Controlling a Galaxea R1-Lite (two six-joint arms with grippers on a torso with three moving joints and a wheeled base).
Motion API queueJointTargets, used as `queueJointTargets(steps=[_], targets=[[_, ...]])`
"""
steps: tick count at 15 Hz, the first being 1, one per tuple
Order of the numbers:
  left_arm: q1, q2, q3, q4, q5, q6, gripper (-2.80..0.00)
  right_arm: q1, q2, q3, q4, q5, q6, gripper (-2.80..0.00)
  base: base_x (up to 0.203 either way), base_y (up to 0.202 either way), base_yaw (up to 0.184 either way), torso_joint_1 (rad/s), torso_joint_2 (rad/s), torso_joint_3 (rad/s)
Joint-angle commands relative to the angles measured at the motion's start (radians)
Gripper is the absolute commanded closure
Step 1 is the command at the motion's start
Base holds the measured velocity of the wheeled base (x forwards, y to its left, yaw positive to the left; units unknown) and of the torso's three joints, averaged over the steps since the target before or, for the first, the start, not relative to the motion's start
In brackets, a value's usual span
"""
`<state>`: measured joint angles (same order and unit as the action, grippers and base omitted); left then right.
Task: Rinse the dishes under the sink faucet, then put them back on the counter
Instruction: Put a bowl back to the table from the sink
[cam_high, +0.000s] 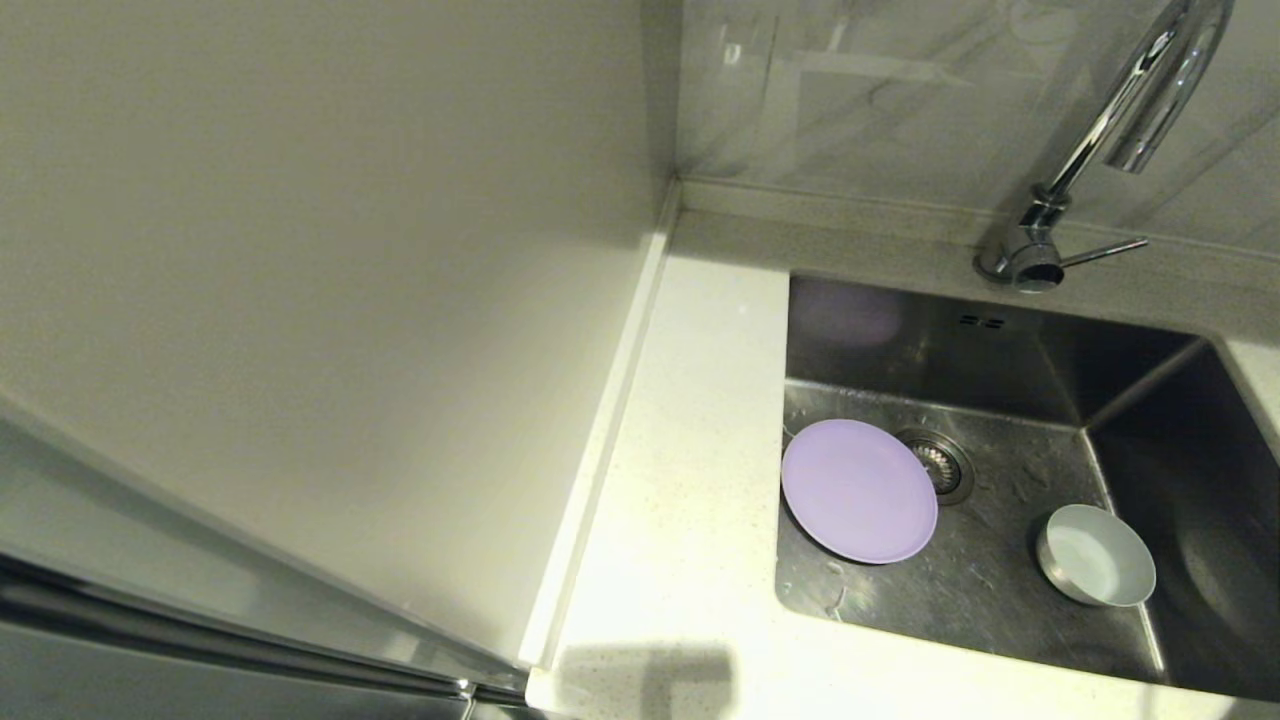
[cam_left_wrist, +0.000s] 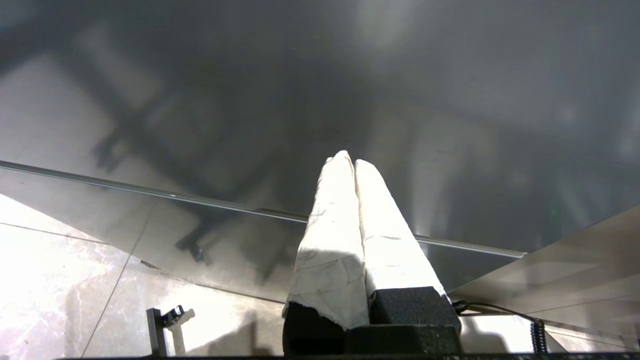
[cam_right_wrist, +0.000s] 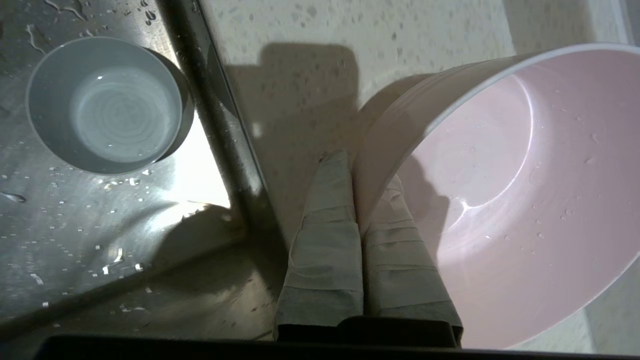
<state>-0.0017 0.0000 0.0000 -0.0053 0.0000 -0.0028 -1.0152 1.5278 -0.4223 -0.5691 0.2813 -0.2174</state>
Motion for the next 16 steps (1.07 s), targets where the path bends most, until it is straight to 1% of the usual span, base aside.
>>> queueJointTargets(steps=[1,4,13,15,16], targets=[[0.0,0.0,0.002,-0.001,0.0,0.0,0.0,0.019,0.047,-0.03,-0.004,0.003,-0.042,0.0,0.0,0.0,0.0,0.0,0.0,0.0],[0.0,0.0,0.003,-0.001,0.0,0.0,0.0,0.026,0.063,-0.044,-0.005,0.003,-0.071,0.0,0.0,0.0,0.0,0.0,0.0,0.0],[0.0,0.0,0.003,-0.001,0.0,0.0,0.0,0.026,0.045,-0.028,-0.005,-0.004,-0.075,0.0,0.0,0.0,0.0,0.0,0.0,0.0],[0.0,0.0,0.003,-0.001,0.0,0.0,0.0,0.027,0.045,-0.015,-0.005,-0.036,-0.099,0.0,0.0,0.0,0.0,0.0,0.0,0.0],[0.0,0.0,0.003,-0.001,0.0,0.0,0.0,0.027,0.043,-0.012,-0.005,-0.036,-0.101,0.0,0.0,0.0,0.0,0.0,0.0,0.0]])
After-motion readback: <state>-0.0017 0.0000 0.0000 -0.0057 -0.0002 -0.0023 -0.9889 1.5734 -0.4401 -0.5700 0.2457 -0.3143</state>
